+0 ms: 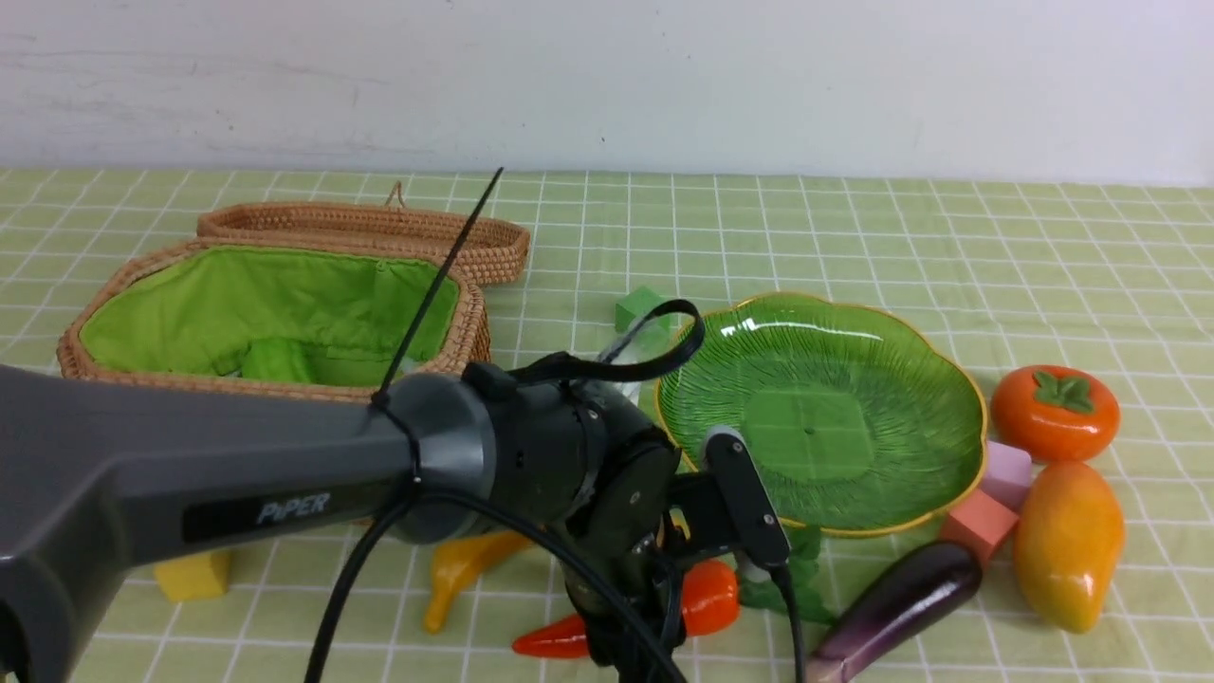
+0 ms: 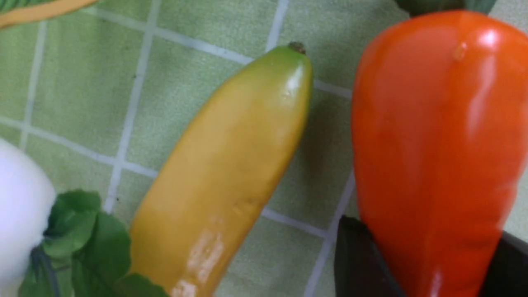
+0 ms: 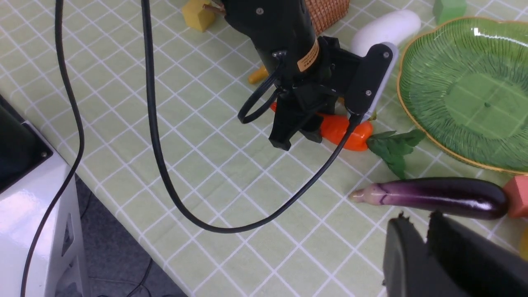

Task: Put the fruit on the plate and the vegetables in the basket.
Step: Use the left arm to grab a carrot and put it into the left basket

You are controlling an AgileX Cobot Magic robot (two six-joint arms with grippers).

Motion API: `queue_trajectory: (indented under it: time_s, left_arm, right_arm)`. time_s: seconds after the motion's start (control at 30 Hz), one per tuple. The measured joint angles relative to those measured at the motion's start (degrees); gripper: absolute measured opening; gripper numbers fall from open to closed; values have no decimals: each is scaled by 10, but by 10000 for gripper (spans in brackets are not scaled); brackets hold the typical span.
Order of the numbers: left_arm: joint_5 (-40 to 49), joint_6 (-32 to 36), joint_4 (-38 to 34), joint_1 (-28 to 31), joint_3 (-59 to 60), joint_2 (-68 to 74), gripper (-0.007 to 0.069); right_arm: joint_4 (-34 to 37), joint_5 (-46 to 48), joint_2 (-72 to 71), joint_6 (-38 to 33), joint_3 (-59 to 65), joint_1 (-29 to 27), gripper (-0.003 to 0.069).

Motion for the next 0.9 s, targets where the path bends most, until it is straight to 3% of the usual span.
queue_trajectory:
  time_s: [0.23, 0.47, 0.57, 0.7, 0.9]
  left_arm:
    - [66, -4, -9, 0, -17, -71, 299]
    - [97, -4, 13, 14, -22, -235, 299]
    - [84, -4, 37, 47, -22, -268, 299]
    - [56, 8, 87, 166, -23, -286, 299]
    - [1, 79, 101, 282, -23, -254, 299]
  right_arm:
    - [0, -9, 0, 0, 0, 0, 87]
    - [5, -91, 1, 0, 0, 0, 53]
    - [17, -138, 6, -1, 0, 0, 32]
    - [75, -221, 23, -52, 0, 0, 1]
    - [164, -246, 39, -131, 0, 0, 0]
